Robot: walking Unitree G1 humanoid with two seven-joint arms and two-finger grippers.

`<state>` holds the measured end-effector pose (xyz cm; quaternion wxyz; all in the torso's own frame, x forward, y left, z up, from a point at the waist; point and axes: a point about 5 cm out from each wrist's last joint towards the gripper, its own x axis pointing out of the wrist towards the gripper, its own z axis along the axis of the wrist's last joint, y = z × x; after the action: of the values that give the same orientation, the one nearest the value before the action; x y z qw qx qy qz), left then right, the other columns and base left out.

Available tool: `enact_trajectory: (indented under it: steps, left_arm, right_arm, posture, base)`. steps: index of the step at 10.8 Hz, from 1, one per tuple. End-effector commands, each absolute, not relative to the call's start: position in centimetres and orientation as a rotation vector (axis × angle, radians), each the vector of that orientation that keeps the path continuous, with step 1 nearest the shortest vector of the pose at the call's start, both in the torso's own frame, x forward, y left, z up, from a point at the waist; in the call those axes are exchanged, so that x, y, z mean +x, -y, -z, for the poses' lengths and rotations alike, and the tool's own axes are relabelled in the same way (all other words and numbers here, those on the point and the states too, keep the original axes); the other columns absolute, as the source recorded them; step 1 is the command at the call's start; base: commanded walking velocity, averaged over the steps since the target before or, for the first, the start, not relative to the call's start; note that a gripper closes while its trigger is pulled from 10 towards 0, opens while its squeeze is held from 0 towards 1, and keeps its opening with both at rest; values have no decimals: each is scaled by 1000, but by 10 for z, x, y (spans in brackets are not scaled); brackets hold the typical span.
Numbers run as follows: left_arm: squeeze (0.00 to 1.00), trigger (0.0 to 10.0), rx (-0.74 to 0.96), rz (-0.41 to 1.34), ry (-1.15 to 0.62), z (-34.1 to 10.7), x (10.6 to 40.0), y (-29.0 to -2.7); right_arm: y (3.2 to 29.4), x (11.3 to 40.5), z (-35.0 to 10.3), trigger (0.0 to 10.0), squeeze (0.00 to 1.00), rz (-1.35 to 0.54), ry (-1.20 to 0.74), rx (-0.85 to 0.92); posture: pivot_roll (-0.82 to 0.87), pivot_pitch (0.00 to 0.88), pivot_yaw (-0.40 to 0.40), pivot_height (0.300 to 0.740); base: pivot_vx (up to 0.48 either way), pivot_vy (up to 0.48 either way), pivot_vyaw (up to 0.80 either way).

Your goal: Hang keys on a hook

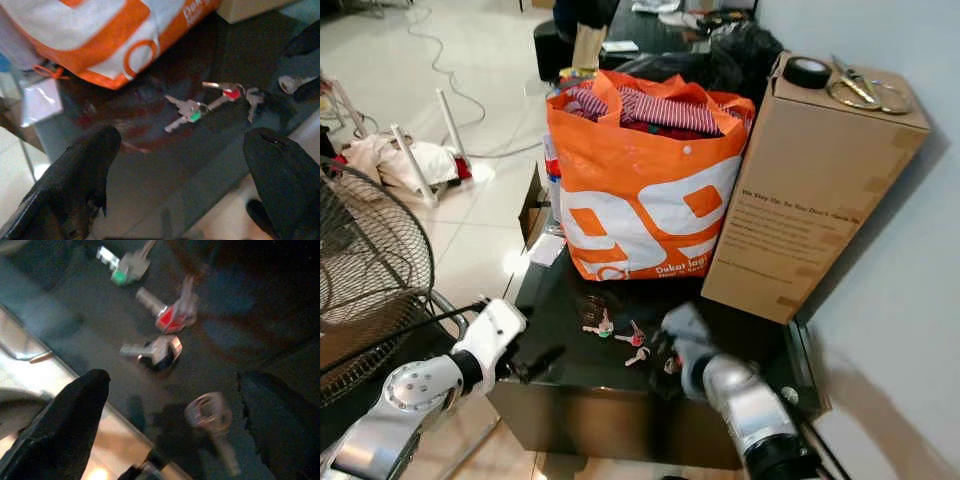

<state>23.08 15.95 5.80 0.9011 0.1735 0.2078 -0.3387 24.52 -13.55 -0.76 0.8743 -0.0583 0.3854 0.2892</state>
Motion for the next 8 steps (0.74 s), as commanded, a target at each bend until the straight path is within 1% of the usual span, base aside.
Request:
enact_trajectory:
  steps: [1, 2, 3, 4, 5, 8]
  left_arm:
    - [263, 10000, 366, 730, -452, -57, 231, -158]
    - [259, 10000, 358, 771, -486, -53, 228, -157]
    - [259, 10000, 368, 799, -510, -50, 224, -157]
    - [259, 10000, 371, 804, -513, -50, 224, -158]
    - [259, 10000, 372, 809, -520, -49, 224, -159]
    - [263, 10000, 363, 868, -572, -47, 217, -159]
  right_arm:
    - [137, 247, 8, 10000, 0, -616, -813, -130]
    - [137, 248, 11, 10000, 0, -601, -821, -147]
    - [136, 251, 13, 4431, 0, -580, -829, -141]
    - [137, 254, 16, 510, 0, -546, -836, -139]
    - [137, 254, 18, 0, 0, -540, -847, -140]
    - [141, 254, 24, 0, 0, -528, -872, -180]
  posture:
    - [5, 0, -28, 740]
    - [2, 0, -28, 740]
    - [1, 0, -24, 740]
    - [4, 0, -24, 740]
    - [6, 0, -26, 740]
    - [5, 0, -26, 740]
  base:
    - [0, 0, 0]
    - [0, 0, 0]
    - [0, 0, 0]
    - [0, 0, 0]
    - [0, 0, 0]
    - [0, 0, 0]
